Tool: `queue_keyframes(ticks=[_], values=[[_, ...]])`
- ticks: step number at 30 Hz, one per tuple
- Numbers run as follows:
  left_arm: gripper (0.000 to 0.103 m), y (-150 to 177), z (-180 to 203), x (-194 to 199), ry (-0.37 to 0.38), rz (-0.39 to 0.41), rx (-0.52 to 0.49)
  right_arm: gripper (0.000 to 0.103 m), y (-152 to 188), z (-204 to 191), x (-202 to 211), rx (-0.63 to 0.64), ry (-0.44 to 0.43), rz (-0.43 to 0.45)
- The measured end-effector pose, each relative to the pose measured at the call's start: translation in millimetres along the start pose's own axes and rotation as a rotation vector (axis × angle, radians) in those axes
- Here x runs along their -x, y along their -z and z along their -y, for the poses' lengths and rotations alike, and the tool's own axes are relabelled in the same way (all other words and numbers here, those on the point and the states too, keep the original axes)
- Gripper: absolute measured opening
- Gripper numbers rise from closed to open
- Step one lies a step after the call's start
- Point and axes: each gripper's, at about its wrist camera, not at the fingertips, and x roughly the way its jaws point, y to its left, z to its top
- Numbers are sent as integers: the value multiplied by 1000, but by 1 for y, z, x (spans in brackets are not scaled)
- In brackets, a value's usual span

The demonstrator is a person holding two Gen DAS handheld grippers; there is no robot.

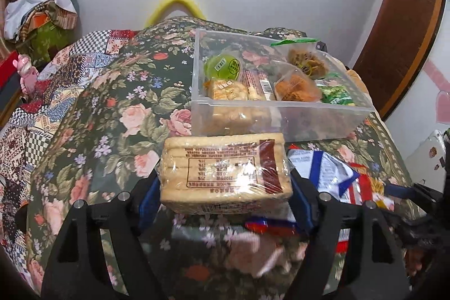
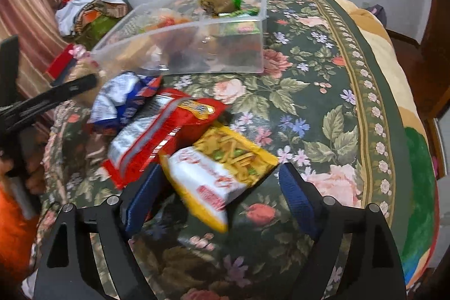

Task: Organize snacks
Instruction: 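Hold the bread loaf with the left tool while the right tool grasps the yellow-white snack bag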

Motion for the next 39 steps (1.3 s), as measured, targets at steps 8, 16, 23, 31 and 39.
queue_keyframes(ticks=[8, 16, 23, 31, 39], values=[[78, 6, 10, 20, -6, 20, -45, 44, -6, 9, -10, -21, 44, 26], [78, 1, 19, 36, -2, 63, -70, 6, -6, 18, 0, -35, 18, 34], [78, -7, 20, 46, 0, 96, -70, 56, -13, 24, 21, -70, 5, 66], [78, -12, 21, 50, 0, 111, -65, 66, -44, 40, -5, -166, 22, 58], [78, -13, 21, 43, -4, 105, -70, 40, -45, 24, -27, -95, 76, 56]])
